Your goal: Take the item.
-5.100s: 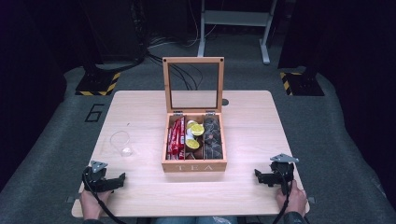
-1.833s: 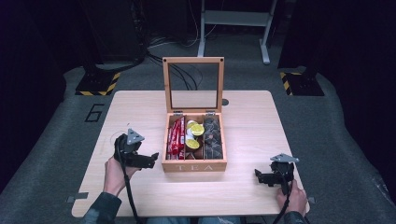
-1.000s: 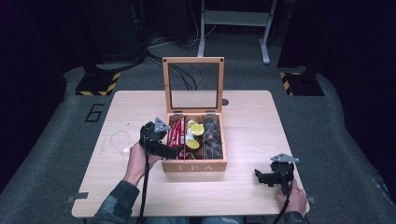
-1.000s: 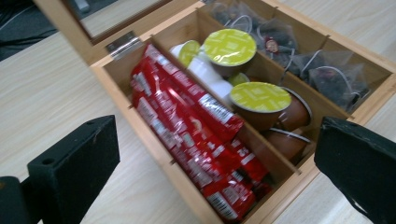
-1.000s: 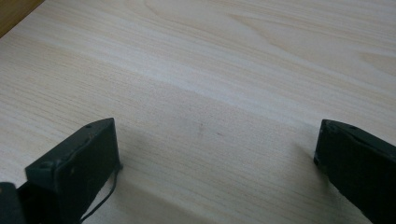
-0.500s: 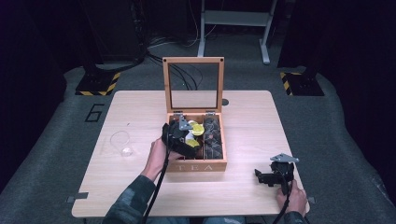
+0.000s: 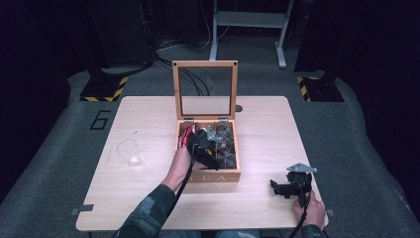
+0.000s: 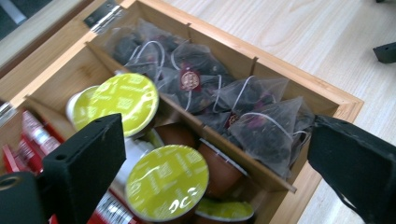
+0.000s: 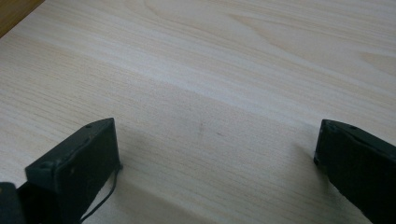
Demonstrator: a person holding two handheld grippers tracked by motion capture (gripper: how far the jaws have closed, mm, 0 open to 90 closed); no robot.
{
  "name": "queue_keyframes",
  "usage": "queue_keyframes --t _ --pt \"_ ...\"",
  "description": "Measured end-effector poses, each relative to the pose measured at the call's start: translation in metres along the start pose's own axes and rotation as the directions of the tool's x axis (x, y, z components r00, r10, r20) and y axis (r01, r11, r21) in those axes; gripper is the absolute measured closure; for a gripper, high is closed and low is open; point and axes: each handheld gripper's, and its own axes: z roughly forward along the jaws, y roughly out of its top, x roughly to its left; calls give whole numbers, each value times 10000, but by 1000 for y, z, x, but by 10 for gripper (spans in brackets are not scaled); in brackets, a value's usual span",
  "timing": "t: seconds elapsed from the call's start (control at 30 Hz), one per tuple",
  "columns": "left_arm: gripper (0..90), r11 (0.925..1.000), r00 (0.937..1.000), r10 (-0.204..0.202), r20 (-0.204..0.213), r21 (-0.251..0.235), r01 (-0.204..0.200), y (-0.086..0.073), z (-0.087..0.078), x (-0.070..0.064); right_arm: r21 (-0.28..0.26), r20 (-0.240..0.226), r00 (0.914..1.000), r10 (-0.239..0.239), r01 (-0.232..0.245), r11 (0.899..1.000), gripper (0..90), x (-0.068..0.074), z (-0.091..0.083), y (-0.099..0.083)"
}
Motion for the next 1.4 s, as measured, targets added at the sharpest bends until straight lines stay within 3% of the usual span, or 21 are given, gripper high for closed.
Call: queue_keyframes --t 0.33,0.4,0.47,0.53,0.7,0.83,0.93,1.0,1.17,1.4 --pt "198 9981 9987 513 28 327 -514 11 19 -16 -2 1 10000 -1 1 10000 0 0 0 0" --pt "280 9933 9953 969 -44 643 -964 13 23 -22 1 0 10000 -1 1 10000 0 0 0 0" --pt "304 9900 9930 1182 -52 779 -1175 14 25 -26 1 -1 10000 -3 3 10000 0 0 0 0" --pt "383 9865 9911 1328 -18 968 -1320 16 30 -30 3 -2 10000 -7 7 10000 0 0 0 0" --pt "469 9814 9892 1451 203 1243 -1465 17 37 -33 7 -3 10000 -1 1 10000 0 0 0 0" --pt "614 9751 9877 1508 424 1581 -1557 16 44 -36 1 -2 10000 -4 4 10000 0 0 0 0" --pt "684 9756 9870 1538 478 1511 -1593 14 44 -38 6 -3 10000 -2 2 10000 0 0 0 0" --pt "780 9786 9884 1433 512 1414 -1492 12 45 -37 -2 1 10000 -9 9 10000 0 0 0 0" --pt "814 9859 9916 1144 609 1160 -1209 10 44 -33 -4 3 10000 -2 2 10000 0 0 0 0" --pt "825 9894 9920 1112 599 875 -1162 11 35 -32 -3 7 10000 -4 4 10000 0 0 0 0"
